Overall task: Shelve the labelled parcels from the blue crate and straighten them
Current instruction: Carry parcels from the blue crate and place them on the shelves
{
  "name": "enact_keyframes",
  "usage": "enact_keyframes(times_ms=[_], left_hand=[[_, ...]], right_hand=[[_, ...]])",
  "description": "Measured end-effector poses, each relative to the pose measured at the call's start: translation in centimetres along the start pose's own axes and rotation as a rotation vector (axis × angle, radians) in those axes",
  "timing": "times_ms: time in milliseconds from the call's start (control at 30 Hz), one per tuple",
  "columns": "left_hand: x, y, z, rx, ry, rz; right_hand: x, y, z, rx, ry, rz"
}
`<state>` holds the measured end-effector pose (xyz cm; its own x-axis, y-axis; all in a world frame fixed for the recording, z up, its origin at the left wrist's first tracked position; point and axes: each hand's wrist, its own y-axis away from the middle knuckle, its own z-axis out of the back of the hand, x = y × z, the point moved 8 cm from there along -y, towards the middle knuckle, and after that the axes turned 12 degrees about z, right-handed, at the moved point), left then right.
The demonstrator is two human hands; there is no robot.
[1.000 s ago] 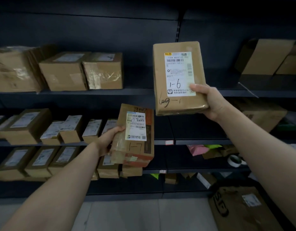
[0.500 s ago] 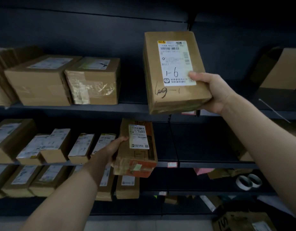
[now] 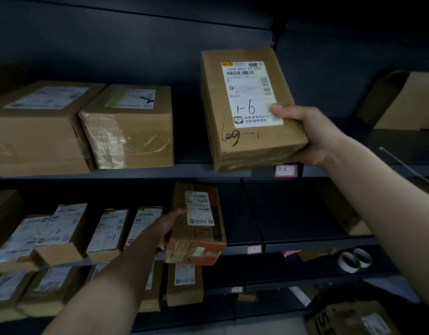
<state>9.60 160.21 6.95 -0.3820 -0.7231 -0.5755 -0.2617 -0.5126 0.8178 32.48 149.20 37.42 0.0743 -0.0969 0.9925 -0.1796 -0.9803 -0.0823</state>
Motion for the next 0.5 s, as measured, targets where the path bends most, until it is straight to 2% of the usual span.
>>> enact_keyframes(times_ms=[100, 200, 300, 500], left_hand=[[-2.1, 0.2, 0.5, -0.131, -0.095, -0.121], [-5.5, 2.5, 0.3, -0.299, -0.501, -0.31], [-8.5, 6.9, -1.0, -0.36, -0.859, -0.518], [-8.9, 18.9, -2.7, -0.465, -1.209, -0.785]], right_hand=[[-0.7, -0.2, -0.3, -0.048, -0.015, -0.07], [-0.9, -0.4, -0.6, -0.133, 0.032, -0.127], [-0.5, -0.6, -1.1, -0.203, 0.092, -0.16], [0.1, -1.2, -3.4, -0.243, 0.181, -0.225]])
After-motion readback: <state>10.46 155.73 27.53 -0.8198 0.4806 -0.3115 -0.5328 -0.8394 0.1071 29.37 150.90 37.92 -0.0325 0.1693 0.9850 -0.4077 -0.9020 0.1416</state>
